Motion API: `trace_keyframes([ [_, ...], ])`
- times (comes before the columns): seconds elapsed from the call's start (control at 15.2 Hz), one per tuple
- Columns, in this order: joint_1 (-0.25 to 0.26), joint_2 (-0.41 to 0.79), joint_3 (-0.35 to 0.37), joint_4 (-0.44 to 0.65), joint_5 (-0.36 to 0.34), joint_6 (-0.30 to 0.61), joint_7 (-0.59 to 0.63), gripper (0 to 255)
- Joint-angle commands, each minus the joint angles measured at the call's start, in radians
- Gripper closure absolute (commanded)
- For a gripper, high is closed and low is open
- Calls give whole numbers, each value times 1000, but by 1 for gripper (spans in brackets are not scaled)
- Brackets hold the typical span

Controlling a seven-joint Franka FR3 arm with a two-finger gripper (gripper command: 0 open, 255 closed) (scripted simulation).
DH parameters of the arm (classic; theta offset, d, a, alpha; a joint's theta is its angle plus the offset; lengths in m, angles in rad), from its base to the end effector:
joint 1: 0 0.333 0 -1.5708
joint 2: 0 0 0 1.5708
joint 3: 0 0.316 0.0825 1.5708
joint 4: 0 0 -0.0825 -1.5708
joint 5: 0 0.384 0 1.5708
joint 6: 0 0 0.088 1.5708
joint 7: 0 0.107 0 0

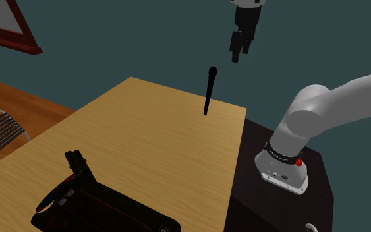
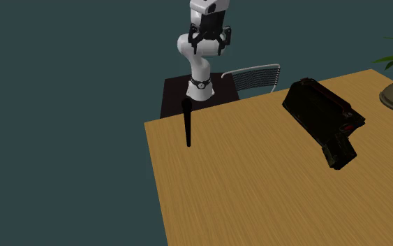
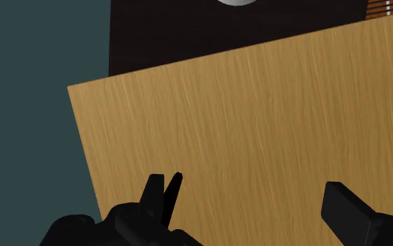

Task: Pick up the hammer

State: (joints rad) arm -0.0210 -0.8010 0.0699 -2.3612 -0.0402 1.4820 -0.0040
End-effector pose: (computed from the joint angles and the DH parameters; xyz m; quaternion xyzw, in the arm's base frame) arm 0.2930 0.0162 0.5848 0.9981 0.0138 -0.0391 0.0456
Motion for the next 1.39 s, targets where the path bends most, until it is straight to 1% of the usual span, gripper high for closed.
trace_keyframes([
  [0.0,0,0,0,0,0,0,0,0],
  [0.46,-27,161,-80,-32,-39,241,-76,0],
  [0.92,-45,374,-153,9,-47,460,-155,0],
  [0.99,-46,407,-163,20,-44,487,-166,0],
  [1.32,-47,424,-165,-34,-46,558,-164,0],
])
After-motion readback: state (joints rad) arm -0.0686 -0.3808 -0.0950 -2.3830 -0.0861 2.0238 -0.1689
